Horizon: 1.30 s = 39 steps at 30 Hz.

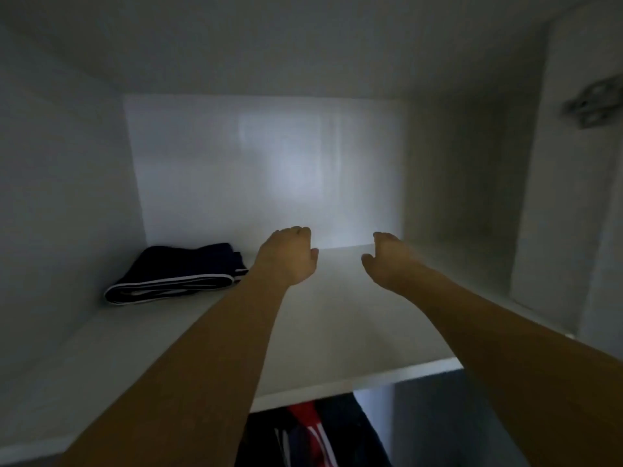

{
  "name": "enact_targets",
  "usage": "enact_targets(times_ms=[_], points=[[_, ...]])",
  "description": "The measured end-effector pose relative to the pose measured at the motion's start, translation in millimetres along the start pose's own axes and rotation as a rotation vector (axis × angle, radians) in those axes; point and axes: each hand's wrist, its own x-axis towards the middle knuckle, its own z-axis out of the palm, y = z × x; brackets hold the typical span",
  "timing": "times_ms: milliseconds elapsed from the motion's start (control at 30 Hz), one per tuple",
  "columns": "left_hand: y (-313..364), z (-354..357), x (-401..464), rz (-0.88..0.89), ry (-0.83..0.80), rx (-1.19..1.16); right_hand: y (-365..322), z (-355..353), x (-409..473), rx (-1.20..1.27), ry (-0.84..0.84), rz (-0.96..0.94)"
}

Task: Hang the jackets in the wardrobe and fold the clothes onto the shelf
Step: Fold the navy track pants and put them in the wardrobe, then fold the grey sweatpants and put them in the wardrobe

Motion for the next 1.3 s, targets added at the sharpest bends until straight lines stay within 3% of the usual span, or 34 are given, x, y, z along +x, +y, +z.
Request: enact_targets(times_ms=[333, 600, 933, 1300], points=[[172.1, -19.6, -48.1, 0.305, 0.041, -0.174, 101.9, -101.0, -165.5, -0.112, 0.136, 0.354], [318.8, -83.3, -139.9, 0.585, 0.043, -0.314, 123.4, -198.5, -353.8, -0.314, 0.203, 0.495], [511.1, -177.2, -370.5, 0.822, 0.009, -0.482, 144.3, -308.7, -673.7, -0.379, 0.346, 0.783], [693.8, -247.5, -586.0, 1.065, -0.134, -0.481, 186.0, -385.4, -963.7, -0.355, 0.395, 1.048]])
